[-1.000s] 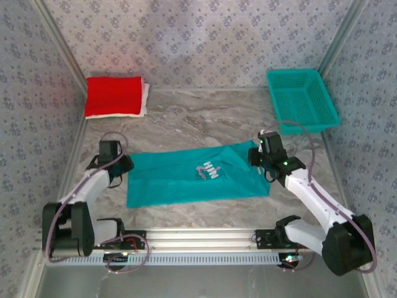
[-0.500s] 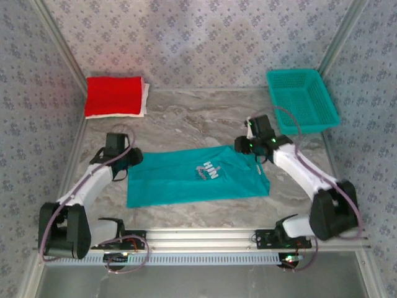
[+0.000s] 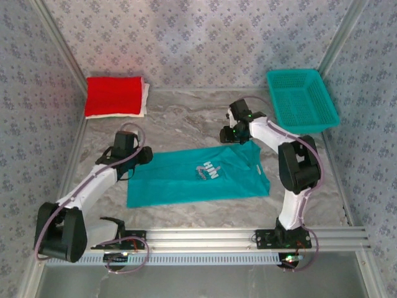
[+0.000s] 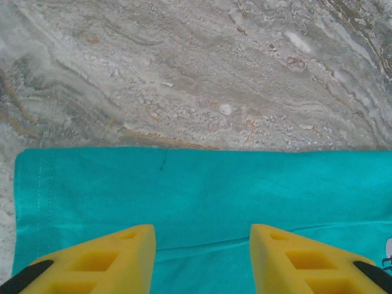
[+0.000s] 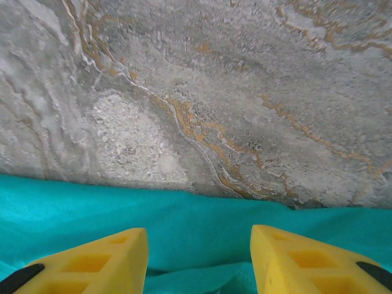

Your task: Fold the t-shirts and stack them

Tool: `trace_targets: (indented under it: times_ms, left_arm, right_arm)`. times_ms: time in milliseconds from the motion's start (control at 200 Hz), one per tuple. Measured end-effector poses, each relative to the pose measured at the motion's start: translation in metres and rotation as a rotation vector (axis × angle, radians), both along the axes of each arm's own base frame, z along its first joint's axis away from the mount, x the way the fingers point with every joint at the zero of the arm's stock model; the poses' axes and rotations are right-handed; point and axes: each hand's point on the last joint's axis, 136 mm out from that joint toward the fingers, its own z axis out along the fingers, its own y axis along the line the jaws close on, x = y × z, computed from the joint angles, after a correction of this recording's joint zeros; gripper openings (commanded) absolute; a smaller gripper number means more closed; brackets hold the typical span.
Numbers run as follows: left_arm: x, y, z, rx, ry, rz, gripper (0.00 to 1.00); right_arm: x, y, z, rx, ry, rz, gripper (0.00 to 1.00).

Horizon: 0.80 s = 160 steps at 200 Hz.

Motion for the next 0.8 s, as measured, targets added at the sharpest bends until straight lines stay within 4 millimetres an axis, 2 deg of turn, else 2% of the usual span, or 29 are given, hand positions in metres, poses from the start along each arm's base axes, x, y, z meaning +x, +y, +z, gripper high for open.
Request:
trace_targets:
  times_ms: [180, 265, 420, 535, 605, 690, 799]
  left_arm:
    - [-0.007, 0.005, -0.013, 0.018, 0.027, 0.012, 0.44]
    - [-0.009, 0.007, -0.017, 0.025, 0.038, 0.018, 0.44]
    - [-0.008, 0.009, -0.024, 0.028, 0.054, 0.025, 0.44]
    - [-0.008, 0.009, -0.026, 0.032, 0.059, 0.027, 0.44]
    - [-0.008, 0.009, -0.026, 0.031, 0.057, 0.028, 0.44]
    - [-0.007, 0.011, -0.026, 0.03, 0.054, 0.04, 0.44]
    - [-0.005, 0.014, -0.025, 0.032, 0.05, 0.05, 0.45]
  right_arm:
    - [-0.007, 0.004, -0.014, -0.033, 0.033, 0.018, 0.48]
    - [-0.009, 0.005, -0.02, -0.05, 0.041, 0.028, 0.43]
    - [-0.012, 0.006, -0.027, -0.064, 0.057, 0.04, 0.26]
    - [-0.013, 0.006, -0.028, -0.071, 0.059, 0.047, 0.09]
    - [-0.015, 0.005, -0.028, -0.077, 0.066, 0.046, 0.03]
    - [-0.019, 0.006, -0.024, -0.089, 0.065, 0.047, 0.0]
    - [-0.024, 0.01, -0.008, -0.095, 0.033, 0.058, 0.0]
